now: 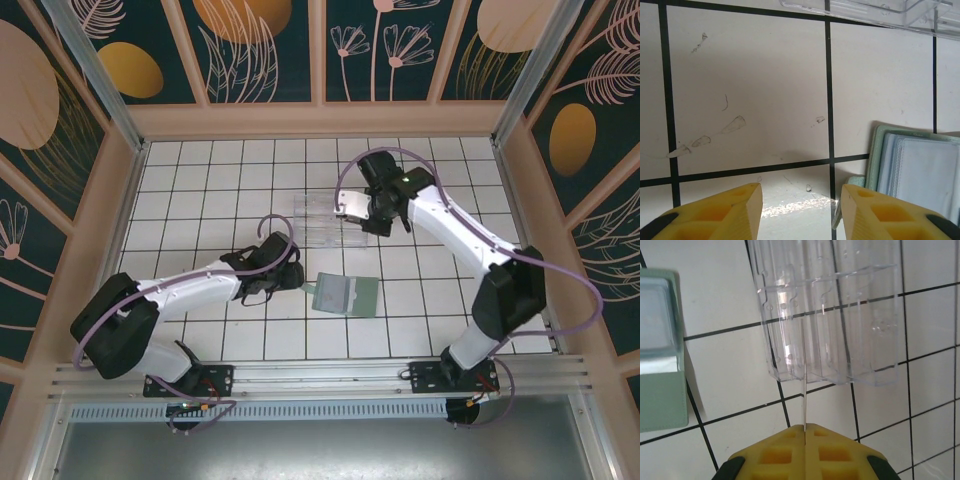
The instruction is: Take the credit cards out of the card holder
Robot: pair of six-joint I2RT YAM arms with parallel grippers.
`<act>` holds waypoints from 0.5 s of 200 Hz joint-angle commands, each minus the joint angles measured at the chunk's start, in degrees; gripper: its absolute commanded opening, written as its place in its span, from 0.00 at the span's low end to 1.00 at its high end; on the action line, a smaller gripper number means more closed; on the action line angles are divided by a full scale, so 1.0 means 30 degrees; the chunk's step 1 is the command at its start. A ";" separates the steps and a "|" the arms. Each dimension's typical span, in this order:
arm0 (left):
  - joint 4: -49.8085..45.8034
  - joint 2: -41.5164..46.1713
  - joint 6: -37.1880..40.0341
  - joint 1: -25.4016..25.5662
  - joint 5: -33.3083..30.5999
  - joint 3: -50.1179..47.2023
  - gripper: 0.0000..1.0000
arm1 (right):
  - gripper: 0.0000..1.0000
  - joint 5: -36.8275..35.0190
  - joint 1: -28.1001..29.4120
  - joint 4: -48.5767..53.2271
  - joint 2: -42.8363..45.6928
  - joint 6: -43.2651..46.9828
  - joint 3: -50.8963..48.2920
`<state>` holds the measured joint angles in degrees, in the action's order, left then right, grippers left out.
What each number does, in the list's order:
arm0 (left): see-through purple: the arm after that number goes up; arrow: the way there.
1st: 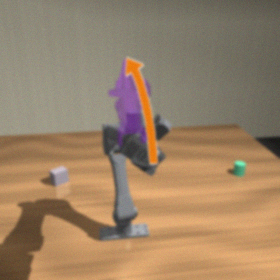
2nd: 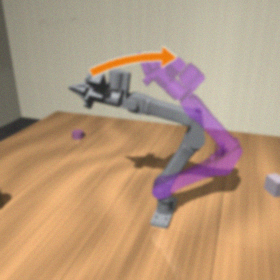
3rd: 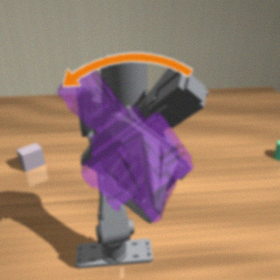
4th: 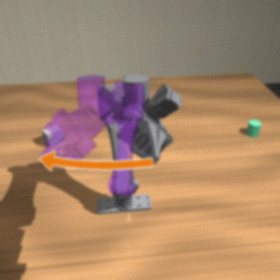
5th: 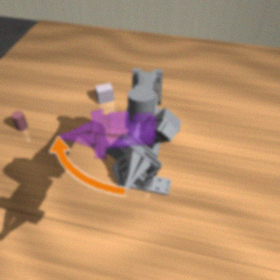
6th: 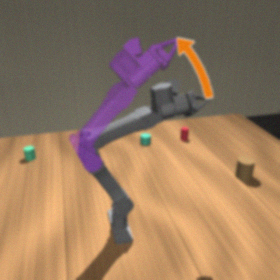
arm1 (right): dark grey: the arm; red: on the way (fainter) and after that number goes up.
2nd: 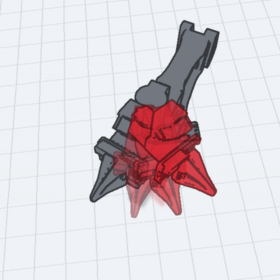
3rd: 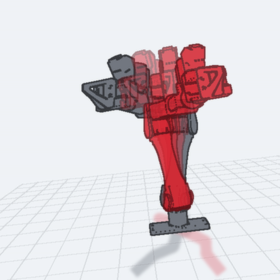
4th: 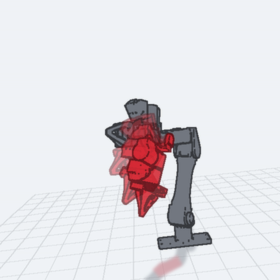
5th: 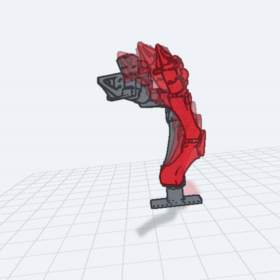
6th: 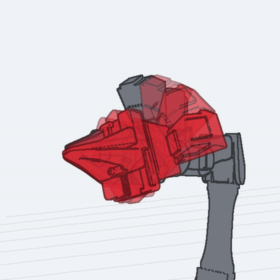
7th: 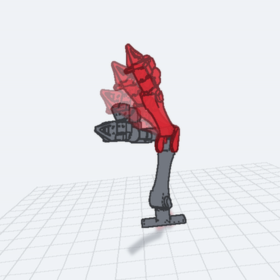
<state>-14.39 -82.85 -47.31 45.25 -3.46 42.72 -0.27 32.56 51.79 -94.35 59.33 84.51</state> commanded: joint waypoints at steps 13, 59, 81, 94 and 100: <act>0.0512 0.0370 0.0490 -0.0290 0.0240 -0.0426 0.46 | 0.00 -0.0359 0.0031 0.1841 -0.1880 0.1657 0.2259; 0.1301 0.0312 0.0440 -0.0373 0.0598 -0.0733 0.46 | 0.00 -0.0407 0.0402 0.2357 -0.4210 0.2101 0.4356; 0.1399 0.0246 0.0560 -0.0385 0.0606 -0.0787 0.46 | 0.00 -0.0424 0.0543 0.2859 -0.5445 0.2199 0.5698; 0.1399 0.0291 0.0598 -0.0401 0.0556 -0.0864 0.46 | 0.00 -0.0541 0.0574 0.3001 -0.6044 0.2268 0.6339; 0.1398 0.0314 0.0608 -0.0407 0.0541 -0.0897 0.46 | 0.00 -0.0581 0.0562 0.3109 -0.6280 0.2309 0.6602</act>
<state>-11.42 -82.63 -46.65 44.51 -2.00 41.12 -0.67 33.85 57.49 -110.54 64.66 100.22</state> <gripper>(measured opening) 0.458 0.049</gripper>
